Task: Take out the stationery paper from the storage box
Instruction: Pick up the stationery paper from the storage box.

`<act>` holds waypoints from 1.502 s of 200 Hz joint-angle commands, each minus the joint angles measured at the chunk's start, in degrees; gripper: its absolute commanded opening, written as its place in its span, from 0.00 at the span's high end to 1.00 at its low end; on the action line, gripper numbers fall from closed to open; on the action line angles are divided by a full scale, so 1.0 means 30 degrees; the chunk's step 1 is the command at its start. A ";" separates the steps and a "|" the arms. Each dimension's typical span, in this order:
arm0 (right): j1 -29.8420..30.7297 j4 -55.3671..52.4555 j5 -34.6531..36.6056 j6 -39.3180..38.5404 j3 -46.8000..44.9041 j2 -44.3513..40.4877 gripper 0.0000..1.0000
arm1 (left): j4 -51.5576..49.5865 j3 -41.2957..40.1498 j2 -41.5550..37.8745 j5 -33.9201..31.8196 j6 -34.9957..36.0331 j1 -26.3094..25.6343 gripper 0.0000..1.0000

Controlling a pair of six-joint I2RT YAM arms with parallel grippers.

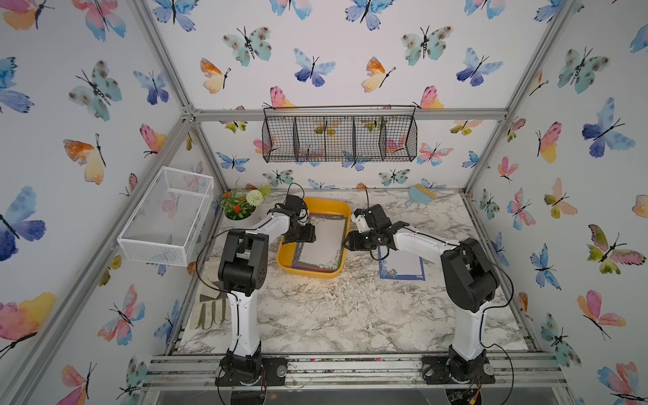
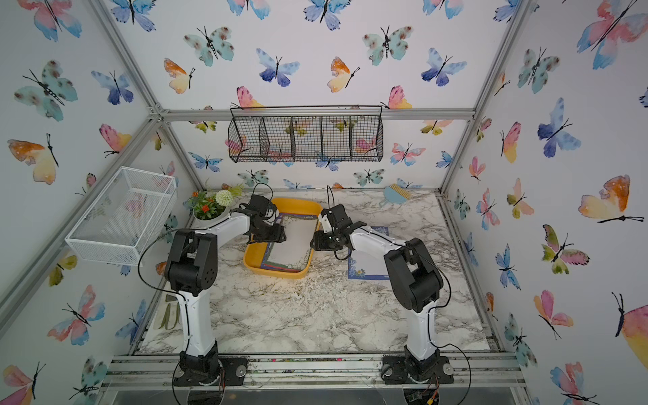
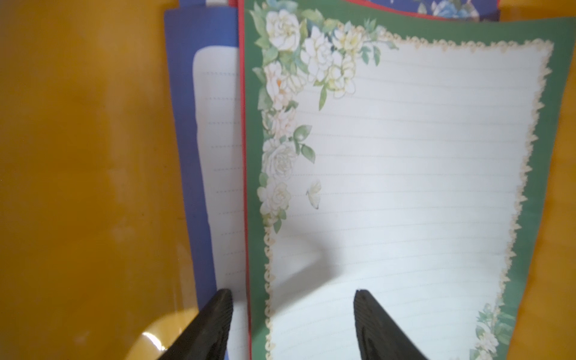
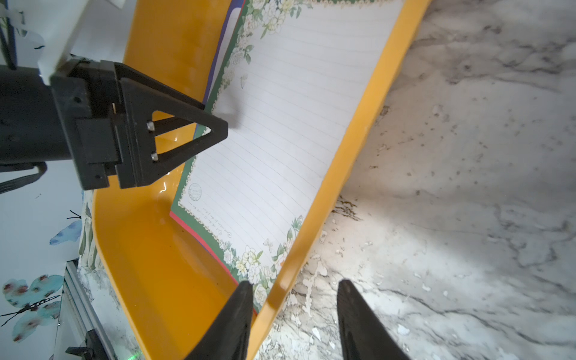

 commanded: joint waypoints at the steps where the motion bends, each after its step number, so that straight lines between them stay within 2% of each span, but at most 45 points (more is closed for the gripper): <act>1: 0.0175 0.0059 -0.0200 0.0014 0.0034 0.0386 0.53 | -0.0356 0.0129 -0.1042 -0.0162 0.0008 -0.0161 0.36; 89: 0.0292 0.0001 -0.0087 0.0029 0.0034 0.0377 0.54 | -0.0356 0.0065 -0.1396 -0.0362 -0.0050 -0.0374 0.45; 144: 0.0325 0.0030 -0.0171 0.0037 0.0005 0.0428 0.54 | -0.0356 0.0066 -0.1101 -0.0875 -0.0050 -0.0356 0.40; 300: 0.0351 0.0060 -0.0229 -0.0017 -0.0083 0.0437 0.54 | -0.0619 0.0248 -0.0202 -0.0523 -0.0021 -0.0368 0.44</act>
